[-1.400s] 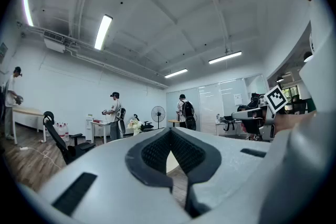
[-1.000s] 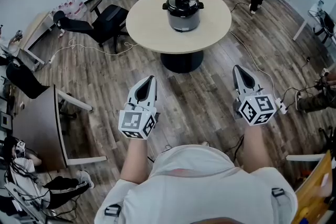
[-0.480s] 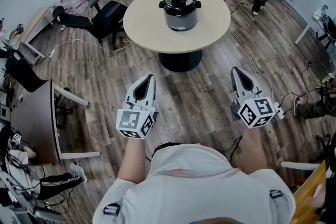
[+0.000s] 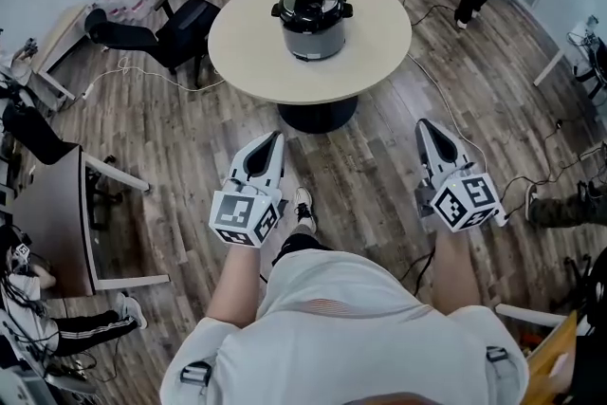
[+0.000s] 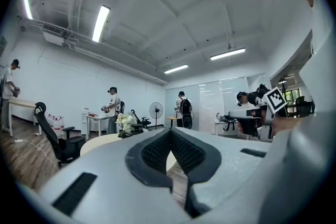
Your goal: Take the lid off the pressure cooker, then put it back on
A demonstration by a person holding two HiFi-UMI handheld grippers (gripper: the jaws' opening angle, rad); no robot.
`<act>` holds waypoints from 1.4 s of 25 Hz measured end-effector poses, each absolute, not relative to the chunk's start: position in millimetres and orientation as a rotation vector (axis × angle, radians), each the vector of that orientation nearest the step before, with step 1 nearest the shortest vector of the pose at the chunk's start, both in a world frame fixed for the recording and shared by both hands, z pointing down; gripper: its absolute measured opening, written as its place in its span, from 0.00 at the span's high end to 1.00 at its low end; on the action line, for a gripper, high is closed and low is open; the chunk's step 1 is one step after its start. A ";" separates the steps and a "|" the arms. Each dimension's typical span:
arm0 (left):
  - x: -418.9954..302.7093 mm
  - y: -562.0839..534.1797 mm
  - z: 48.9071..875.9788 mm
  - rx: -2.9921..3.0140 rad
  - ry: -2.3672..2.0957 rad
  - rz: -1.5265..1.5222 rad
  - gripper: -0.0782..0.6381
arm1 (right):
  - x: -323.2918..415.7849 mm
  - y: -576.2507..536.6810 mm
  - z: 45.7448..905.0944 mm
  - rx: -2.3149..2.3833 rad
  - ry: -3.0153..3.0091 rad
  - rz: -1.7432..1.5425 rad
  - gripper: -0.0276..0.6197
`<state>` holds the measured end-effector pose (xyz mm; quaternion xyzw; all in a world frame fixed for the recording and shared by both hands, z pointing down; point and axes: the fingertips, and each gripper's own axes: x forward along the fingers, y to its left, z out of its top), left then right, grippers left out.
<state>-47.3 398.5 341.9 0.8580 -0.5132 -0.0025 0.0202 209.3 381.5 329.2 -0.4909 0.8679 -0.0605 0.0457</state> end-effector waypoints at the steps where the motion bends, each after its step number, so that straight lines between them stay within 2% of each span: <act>1: -44.1 386.5 343.4 2.667 -1.579 -0.007 0.88 | 212.0 371.5 329.9 -1.507 2.647 -0.184 0.96; 10: -62.9 230.1 346.0 2.686 -1.525 -0.029 0.88 | 185.6 236.6 338.0 -1.552 2.703 -0.164 0.96; 20: -147.9 34.9 344.1 2.650 -1.579 -0.020 0.88 | 105.6 35.5 320.9 -1.552 2.736 -0.094 0.96; 27: -155.9 -34.0 337.7 2.639 -1.603 -0.018 0.88 | 105.0 -40.4 327.5 -1.573 2.719 -0.123 0.96; 35: -127.2 -82.1 324.8 2.573 -1.723 0.019 0.88 | 128.2 -112.2 308.9 -1.443 2.766 -0.081 0.96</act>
